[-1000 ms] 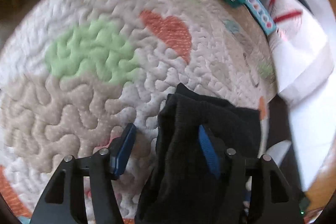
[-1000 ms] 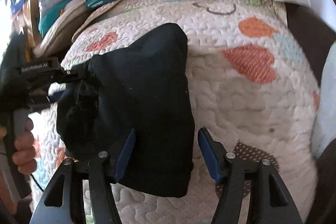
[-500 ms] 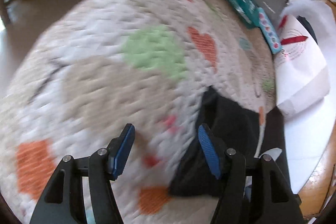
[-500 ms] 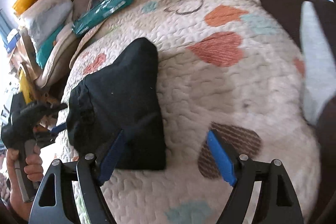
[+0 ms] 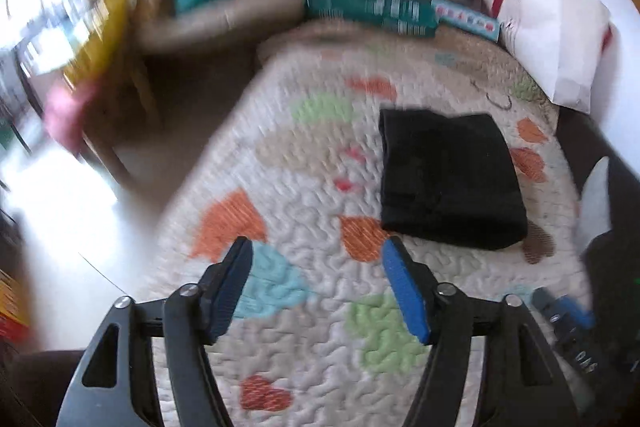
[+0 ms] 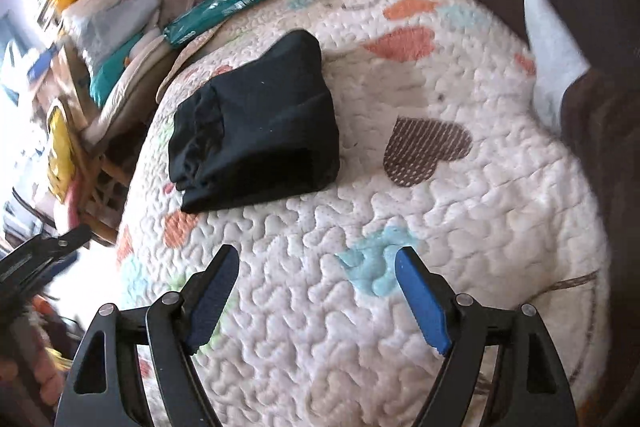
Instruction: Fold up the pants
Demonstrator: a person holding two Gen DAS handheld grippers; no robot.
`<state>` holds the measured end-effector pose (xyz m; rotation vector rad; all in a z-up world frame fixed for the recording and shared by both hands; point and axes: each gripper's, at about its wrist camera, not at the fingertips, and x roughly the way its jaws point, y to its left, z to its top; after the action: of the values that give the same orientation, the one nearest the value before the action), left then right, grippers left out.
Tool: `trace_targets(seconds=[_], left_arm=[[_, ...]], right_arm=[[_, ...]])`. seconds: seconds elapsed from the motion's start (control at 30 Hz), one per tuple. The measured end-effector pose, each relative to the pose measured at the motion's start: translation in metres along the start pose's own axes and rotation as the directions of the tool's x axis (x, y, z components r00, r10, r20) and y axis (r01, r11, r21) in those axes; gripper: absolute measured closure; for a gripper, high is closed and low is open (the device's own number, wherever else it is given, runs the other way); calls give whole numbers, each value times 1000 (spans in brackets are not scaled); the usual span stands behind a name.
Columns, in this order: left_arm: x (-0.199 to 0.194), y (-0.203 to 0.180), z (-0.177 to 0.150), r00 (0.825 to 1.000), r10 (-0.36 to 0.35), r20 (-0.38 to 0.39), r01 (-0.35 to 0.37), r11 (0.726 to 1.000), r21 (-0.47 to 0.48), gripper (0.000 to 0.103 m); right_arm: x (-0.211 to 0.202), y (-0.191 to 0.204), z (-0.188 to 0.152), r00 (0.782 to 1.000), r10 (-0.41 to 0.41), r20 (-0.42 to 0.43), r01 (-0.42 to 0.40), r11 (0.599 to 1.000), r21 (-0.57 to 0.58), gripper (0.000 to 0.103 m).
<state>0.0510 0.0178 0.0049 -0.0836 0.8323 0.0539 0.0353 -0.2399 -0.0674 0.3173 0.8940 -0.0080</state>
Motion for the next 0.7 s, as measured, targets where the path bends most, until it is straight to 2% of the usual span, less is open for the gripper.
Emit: trace_targets(seconds=[0.03, 0.13, 0.27, 0.33, 0.53, 0.7], left_arm=[[-11, -3, -3, 999, 22, 46, -22, 1000, 10, 23], [-42, -11, -11, 983, 62, 175, -68, 997, 27, 15], [-63, -17, -14, 957, 82, 278, -106, 992, 72, 9], [-67, -21, -15, 957, 73, 279, -100, 991, 85, 8], [-57, -27, -20, 980, 25, 199, -44, 995, 94, 8], [-51, -32, -27, 985, 10, 173, -29, 994, 108, 8]], right_arm=[[-7, 3, -2, 1000, -17, 26, 18, 1000, -23, 18], [-25, 12, -9, 994, -52, 99, 59, 995, -74, 18], [-36, 22, -15, 987, -73, 146, 91, 988, -124, 18], [-36, 26, -16, 985, -81, 155, 103, 985, -142, 18], [-41, 34, -17, 979, -89, 185, 122, 976, -179, 18], [-39, 34, -18, 978, -95, 187, 131, 974, -187, 17]])
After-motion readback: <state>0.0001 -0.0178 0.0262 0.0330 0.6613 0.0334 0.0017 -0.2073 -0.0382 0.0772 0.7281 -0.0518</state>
